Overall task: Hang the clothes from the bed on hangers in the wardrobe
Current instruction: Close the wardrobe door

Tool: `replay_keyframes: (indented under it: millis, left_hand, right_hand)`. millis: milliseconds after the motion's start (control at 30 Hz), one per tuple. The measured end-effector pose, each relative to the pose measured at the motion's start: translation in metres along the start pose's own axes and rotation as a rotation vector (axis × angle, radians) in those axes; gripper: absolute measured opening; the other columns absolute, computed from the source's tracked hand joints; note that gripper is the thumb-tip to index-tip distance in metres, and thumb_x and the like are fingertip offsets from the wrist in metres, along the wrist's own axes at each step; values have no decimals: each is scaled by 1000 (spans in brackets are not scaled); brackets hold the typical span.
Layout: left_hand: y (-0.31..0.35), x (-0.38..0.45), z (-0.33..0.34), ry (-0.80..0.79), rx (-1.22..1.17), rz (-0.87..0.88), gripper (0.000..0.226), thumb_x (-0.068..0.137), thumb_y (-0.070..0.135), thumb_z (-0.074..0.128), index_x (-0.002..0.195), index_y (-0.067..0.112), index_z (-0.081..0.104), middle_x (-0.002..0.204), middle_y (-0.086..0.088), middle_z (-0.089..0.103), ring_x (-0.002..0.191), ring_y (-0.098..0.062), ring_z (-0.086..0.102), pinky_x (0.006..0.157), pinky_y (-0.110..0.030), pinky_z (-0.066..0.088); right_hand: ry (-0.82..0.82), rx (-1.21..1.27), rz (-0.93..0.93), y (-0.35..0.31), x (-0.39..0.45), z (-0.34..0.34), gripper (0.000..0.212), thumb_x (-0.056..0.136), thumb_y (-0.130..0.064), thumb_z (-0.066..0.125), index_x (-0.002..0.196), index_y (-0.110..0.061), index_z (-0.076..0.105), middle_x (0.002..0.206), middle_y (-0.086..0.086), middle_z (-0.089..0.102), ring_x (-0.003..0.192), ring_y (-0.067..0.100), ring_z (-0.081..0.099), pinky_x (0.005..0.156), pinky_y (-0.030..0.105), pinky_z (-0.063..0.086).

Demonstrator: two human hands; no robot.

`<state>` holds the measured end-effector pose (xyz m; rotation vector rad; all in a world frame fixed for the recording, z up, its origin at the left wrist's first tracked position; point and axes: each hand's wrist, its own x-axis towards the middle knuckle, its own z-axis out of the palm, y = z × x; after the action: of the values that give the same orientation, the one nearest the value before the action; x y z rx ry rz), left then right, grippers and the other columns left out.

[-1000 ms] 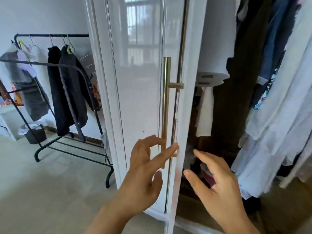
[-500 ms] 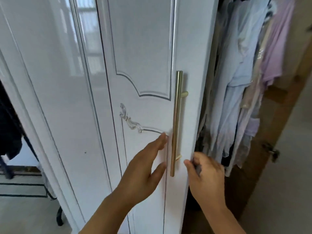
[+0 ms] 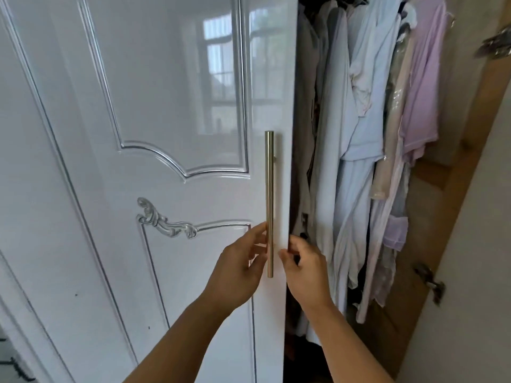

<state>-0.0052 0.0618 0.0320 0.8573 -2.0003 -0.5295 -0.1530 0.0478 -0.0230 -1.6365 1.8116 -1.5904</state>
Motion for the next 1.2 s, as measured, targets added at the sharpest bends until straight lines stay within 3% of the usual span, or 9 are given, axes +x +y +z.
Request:
replay_keyframes:
  millis: [167,300,433,533,733,833,967,1100,1200]
  left_hand:
    - [-10,24,13,-9,20,-27,66,87,-9,49,127,43,39,107,24,61,100,7,58,84,-4,40]
    - [-20,39,21,-41,24,-65,70,87,-7,52,125,49,33,109,29,57,104,7,55,87,-6,41]
    - [-28,51,25,-42,-6,-75,66,86,-5,55,125,44,36,111,17,60,105,-6,57,92,-24,45]
    - [-35,51,26,-39,-49,-43,65,86,-6,57,118,47,38,107,17,60,101,-6,57,88,-23,45]
    - [-41,35,42,108,-86,-48,59,82,-2,65,134,19,46,115,3,53,97,-3,55,82,-11,39]
    - [-31,23,52,167,-74,7,52,80,-2,67,127,16,54,117,8,45,105,-16,52,92,-29,43]
    - [-11,9,75,-86,-137,26,46,85,7,64,127,20,53,122,9,46,112,-15,50,100,-35,43]
    - [10,-3,96,-221,-194,105,41,86,11,63,124,24,54,121,16,42,115,-7,46,103,-31,38]
    - [26,-14,110,-328,-244,149,38,88,14,62,124,24,54,124,16,43,118,-3,42,102,-24,32]
  right_hand:
    - [-176,-23,-31,14,19,-7,56,87,-18,61,137,-34,40,127,-4,50,122,11,45,105,34,40]
    - [-190,-93,-84,19,13,-25,59,91,-11,56,142,-29,32,132,-9,45,124,1,35,99,6,24]
    - [-101,-189,-99,22,-11,-50,58,94,-18,53,144,-31,26,129,-13,41,125,3,32,101,11,21]
    - [-44,-319,-120,25,-32,-73,60,94,-23,54,142,-36,21,125,-21,37,118,-5,26,102,13,20]
    - [162,-569,8,28,-80,-111,57,88,-27,61,140,-28,38,124,-15,49,115,-2,30,98,20,27]
    - [280,-644,61,21,-108,-124,52,81,-35,55,131,-20,52,114,-4,60,110,11,45,91,30,40]
    - [408,-754,71,11,-154,-147,50,81,-40,46,122,-14,58,107,-2,62,104,10,45,84,34,46]
    - [663,-864,51,-4,-201,-187,43,82,-33,49,112,-5,64,102,7,64,100,21,49,90,26,38]
    - [865,-956,143,-15,-228,-224,46,82,-32,48,109,2,64,98,14,64,98,25,45,83,34,41]
